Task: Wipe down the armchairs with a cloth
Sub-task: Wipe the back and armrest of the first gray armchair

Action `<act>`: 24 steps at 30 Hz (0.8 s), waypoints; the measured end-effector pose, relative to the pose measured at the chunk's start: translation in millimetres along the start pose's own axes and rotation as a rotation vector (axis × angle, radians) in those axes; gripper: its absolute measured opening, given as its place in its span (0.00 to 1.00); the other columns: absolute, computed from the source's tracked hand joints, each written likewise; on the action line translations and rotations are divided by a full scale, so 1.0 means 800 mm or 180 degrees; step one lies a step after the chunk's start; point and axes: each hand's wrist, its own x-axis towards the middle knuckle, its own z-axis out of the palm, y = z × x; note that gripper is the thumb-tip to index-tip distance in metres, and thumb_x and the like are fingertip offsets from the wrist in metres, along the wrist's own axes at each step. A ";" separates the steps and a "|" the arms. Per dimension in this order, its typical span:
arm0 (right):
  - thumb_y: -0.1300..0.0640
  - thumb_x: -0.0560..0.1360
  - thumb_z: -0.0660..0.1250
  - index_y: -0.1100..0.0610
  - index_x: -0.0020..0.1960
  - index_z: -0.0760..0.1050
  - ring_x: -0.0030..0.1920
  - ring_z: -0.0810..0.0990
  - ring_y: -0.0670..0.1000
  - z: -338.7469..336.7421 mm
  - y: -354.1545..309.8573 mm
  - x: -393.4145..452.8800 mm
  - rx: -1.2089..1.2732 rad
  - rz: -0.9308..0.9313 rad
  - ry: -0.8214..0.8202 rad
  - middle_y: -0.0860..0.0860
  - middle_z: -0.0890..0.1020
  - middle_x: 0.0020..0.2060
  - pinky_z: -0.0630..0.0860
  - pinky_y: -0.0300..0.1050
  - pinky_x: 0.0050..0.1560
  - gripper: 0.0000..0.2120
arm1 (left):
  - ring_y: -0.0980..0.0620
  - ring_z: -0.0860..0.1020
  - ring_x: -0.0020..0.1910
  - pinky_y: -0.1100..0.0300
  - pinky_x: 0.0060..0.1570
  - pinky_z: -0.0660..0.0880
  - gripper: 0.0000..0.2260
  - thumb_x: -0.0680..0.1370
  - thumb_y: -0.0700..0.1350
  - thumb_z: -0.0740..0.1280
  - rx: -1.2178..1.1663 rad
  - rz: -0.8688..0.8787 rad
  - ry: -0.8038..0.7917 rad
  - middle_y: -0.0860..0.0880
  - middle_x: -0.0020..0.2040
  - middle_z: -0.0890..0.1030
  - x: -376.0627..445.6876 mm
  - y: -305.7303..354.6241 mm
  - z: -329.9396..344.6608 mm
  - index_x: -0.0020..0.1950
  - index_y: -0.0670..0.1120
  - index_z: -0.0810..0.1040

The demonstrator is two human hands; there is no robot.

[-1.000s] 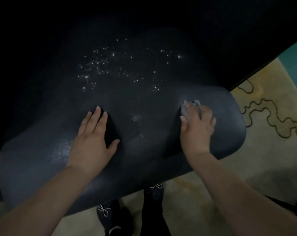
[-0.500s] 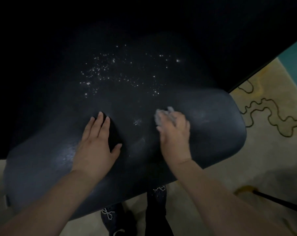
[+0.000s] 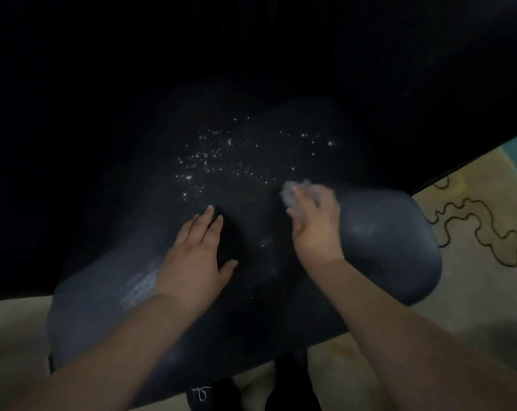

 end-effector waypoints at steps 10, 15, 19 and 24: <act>0.63 0.77 0.64 0.54 0.67 0.72 0.65 0.68 0.56 -0.002 0.037 0.055 -0.0096 -0.0455 -0.0095 0.55 0.68 0.65 0.64 0.48 0.68 0.19 | 0.47 0.61 0.71 0.49 0.68 0.67 0.30 0.75 0.52 0.69 -0.0087 -0.0456 0.0402 0.51 0.76 0.61 0.039 0.020 0.011 0.75 0.47 0.65; 0.55 0.76 0.62 0.47 0.62 0.72 0.60 0.71 0.50 -0.050 0.085 0.146 -0.0564 0.0036 0.0543 0.48 0.71 0.61 0.69 0.46 0.63 0.15 | 0.46 0.68 0.65 0.49 0.61 0.72 0.29 0.72 0.50 0.72 0.0022 -0.0533 0.0508 0.51 0.72 0.68 0.048 0.039 0.010 0.72 0.45 0.70; 0.47 0.73 0.69 0.45 0.54 0.77 0.54 0.75 0.36 -0.018 0.059 0.143 -0.0062 -0.0089 -0.0031 0.40 0.72 0.55 0.75 0.30 0.48 0.10 | 0.46 0.70 0.62 0.48 0.62 0.73 0.28 0.71 0.47 0.74 -0.0022 -0.0505 0.0505 0.50 0.71 0.70 0.057 0.053 0.010 0.70 0.43 0.72; 0.58 0.75 0.68 0.47 0.61 0.77 0.62 0.75 0.47 -0.017 0.051 0.143 -0.0069 -0.0987 -0.0235 0.42 0.73 0.61 0.74 0.40 0.59 0.16 | 0.47 0.69 0.63 0.48 0.62 0.73 0.28 0.72 0.47 0.73 -0.0124 -0.0565 0.0559 0.50 0.71 0.70 0.062 0.065 0.006 0.71 0.44 0.71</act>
